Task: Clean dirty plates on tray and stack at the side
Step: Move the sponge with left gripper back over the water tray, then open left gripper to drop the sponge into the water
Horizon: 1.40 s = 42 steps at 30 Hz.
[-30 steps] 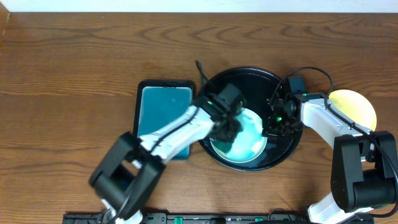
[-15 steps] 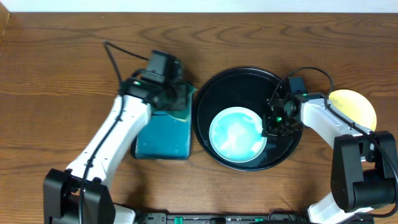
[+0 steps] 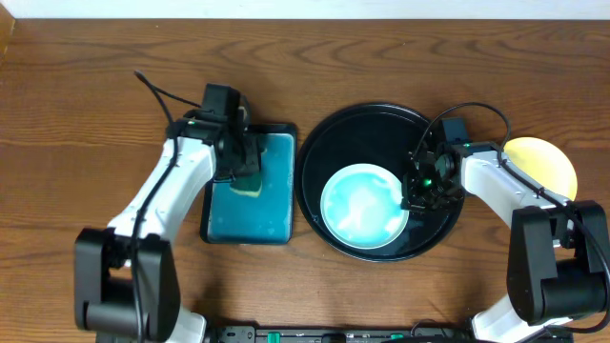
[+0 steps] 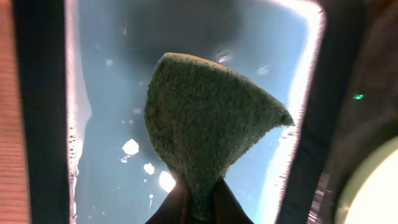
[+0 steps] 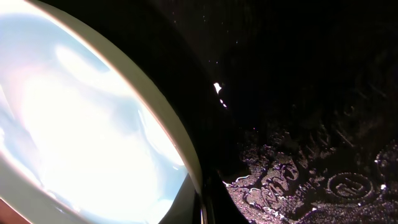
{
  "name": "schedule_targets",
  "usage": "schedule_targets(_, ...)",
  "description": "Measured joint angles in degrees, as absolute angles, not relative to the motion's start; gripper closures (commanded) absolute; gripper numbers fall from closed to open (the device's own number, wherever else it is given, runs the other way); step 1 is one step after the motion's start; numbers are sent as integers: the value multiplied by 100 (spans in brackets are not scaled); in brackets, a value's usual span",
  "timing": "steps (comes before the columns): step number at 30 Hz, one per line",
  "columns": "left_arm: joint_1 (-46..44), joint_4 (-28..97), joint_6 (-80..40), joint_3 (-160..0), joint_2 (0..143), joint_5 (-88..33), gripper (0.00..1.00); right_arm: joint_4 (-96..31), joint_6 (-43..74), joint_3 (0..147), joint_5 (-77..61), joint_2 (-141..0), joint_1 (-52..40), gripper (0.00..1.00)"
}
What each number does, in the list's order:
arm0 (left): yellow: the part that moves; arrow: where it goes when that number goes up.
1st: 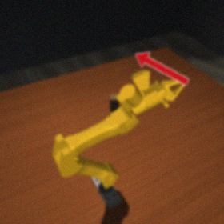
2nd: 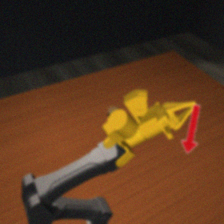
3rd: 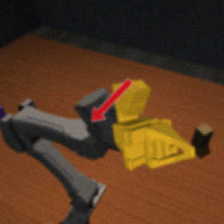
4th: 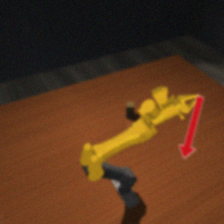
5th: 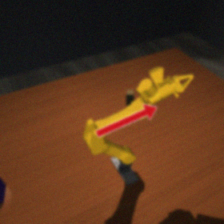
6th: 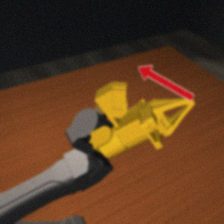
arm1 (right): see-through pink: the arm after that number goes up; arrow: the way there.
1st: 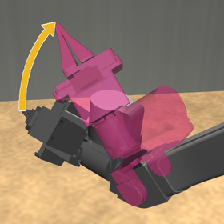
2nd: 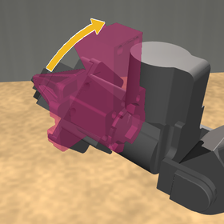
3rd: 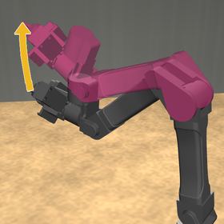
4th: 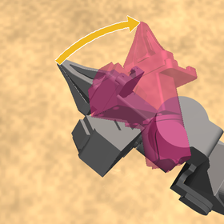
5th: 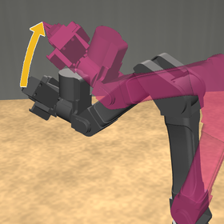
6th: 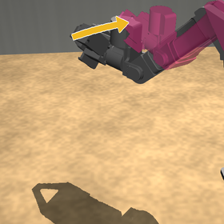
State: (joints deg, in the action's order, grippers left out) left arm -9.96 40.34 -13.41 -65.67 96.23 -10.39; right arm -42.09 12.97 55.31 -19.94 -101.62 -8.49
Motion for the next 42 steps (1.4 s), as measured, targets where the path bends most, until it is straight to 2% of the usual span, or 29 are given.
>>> schedule_targets(10, -996, 4005, -1341, -6528, 10462, -1015, 91, -4209, 1297, 5531, -1997, -10162, -849, 99)
schedule_targets(12, -996, 4003, -1341, -6528, 10501, -1017, 77, -4209, 1297, 5531, -1997, -10162, -849, 99)
schedule_targets(15, -996, 4010, -1321, -6528, 10567, -1031, 66, -4209, 1297, 5531, -1997, -10162, -849, 99)
schedule_targets(26, -996, 4414, -1306, -6525, 10521, -1033, 59, -4209, 1297, 5531, -1999, -10162, -849, 99)
schedule_targets(27, -996, 4484, -1306, -6525, 10440, -1033, 56, -4209, 1297, 5531, -1997, -10162, -849, 99)
schedule_targets(30, -996, 4512, -1326, -6525, 10018, -1031, 34, -4206, 1297, 5531, -1999, -10162, -849, 99)
schedule_targets(32, -996, 4512, -1284, -6525, 9548, -1033, 29, -4202, 1297, 5531, -1997, -10162, -849, 99)
schedule_targets(37, -996, 4652, -1304, -6528, 8711, -1033, 27, -4182, 1297, 5529, -1990, -10162, -849, 99)
schedule_targets(42, -996, 4873, -1306, -6525, 8604, -1031, 26, -4171, 1297, 5527, -1973, -10162, -849, 99)
